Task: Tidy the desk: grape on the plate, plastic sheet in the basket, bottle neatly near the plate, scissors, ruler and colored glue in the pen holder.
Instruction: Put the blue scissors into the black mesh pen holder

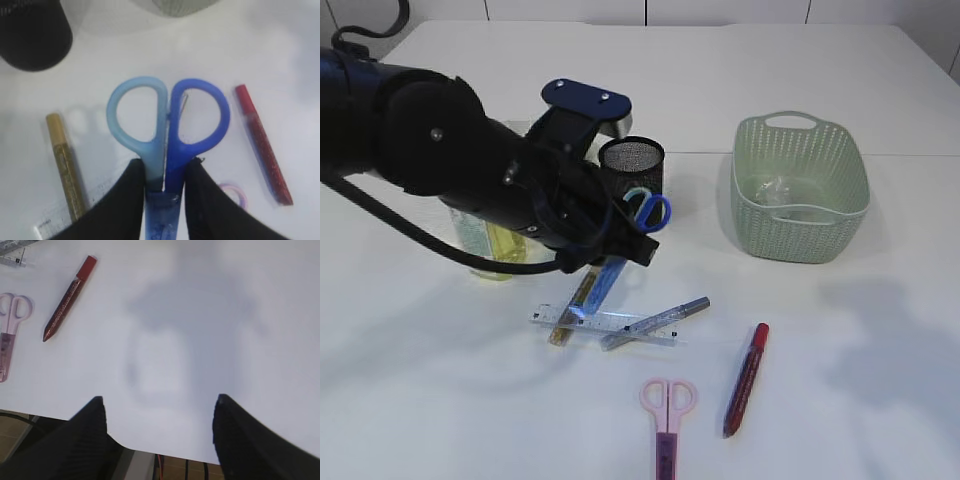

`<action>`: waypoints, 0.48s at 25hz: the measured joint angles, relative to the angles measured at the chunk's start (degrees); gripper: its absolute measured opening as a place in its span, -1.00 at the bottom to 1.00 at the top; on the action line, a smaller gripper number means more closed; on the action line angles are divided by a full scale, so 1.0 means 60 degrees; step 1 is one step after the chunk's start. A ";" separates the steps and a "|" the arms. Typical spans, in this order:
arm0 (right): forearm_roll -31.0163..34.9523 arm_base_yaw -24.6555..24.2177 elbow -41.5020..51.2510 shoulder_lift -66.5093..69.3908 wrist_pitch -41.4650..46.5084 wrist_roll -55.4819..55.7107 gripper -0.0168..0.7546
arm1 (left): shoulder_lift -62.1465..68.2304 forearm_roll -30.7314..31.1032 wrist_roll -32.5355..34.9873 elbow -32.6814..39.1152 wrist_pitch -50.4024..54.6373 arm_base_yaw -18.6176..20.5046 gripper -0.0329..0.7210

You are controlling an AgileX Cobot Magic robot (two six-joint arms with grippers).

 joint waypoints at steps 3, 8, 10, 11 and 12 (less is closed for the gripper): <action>-0.0019 0.0000 0.0000 0.0000 0.0000 -0.0016 0.40 | 0.0000 0.0000 0.0000 -0.0040 -0.0705 0.0000 -0.45; -0.0036 0.0000 0.0000 0.0000 0.0000 -0.0016 0.40 | 0.0000 0.0000 -0.0004 -0.0040 -0.2171 0.0000 -0.45; -0.0036 0.0000 0.0000 0.0000 0.0000 -0.0016 0.40 | 0.0000 0.0000 -0.0004 -0.0040 -0.2937 0.0000 -0.45; -0.0036 0.0000 0.0000 0.0000 0.0000 -0.0016 0.40 | 0.0000 0.0000 -0.0004 -0.0040 -0.3267 0.0000 -0.45; -0.0036 0.0000 0.0000 0.0000 0.0000 -0.0016 0.40 | 0.0000 0.0000 -0.0004 -0.0040 -0.3665 0.0014 -0.45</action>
